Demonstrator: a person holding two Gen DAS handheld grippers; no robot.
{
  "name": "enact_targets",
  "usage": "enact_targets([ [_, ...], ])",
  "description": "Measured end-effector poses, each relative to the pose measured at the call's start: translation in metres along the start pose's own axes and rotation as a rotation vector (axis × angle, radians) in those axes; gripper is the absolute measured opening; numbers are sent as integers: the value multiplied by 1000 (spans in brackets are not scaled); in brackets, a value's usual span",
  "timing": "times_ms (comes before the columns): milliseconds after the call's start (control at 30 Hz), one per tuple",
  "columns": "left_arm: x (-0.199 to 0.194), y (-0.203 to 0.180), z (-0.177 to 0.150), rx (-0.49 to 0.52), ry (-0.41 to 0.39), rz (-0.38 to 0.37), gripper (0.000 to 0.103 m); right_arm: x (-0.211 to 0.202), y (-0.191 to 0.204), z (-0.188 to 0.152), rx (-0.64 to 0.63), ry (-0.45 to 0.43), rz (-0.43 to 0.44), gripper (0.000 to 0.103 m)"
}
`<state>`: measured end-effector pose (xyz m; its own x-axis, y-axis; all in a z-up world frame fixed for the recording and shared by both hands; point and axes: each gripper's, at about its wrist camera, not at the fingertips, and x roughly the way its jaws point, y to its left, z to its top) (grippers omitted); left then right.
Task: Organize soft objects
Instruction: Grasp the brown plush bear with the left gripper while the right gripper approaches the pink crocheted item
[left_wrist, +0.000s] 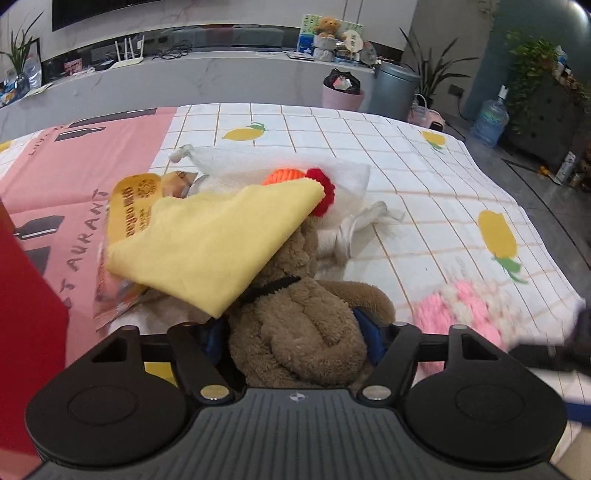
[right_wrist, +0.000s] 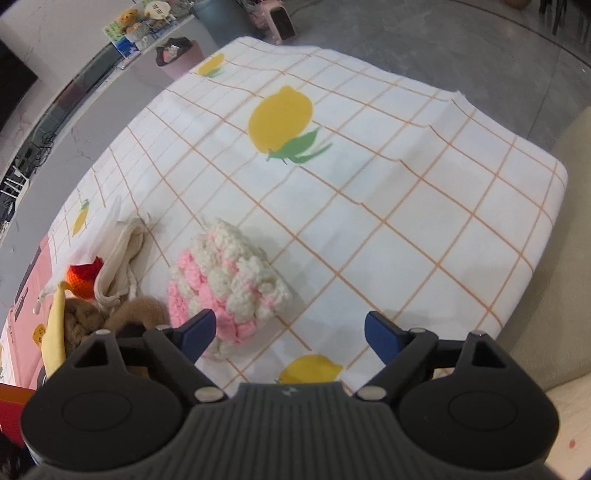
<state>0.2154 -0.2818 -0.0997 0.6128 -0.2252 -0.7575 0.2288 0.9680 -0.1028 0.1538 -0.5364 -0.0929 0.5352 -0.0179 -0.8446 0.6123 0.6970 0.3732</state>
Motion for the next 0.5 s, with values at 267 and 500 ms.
enact_targets([
  [267,-34,19,-29,41,9,-35,76,15,24,-7,-2,-29,74,100],
  [500,-37,26,-37,67,-16,-40,77,34,38,-6,-2,-37,39,101],
])
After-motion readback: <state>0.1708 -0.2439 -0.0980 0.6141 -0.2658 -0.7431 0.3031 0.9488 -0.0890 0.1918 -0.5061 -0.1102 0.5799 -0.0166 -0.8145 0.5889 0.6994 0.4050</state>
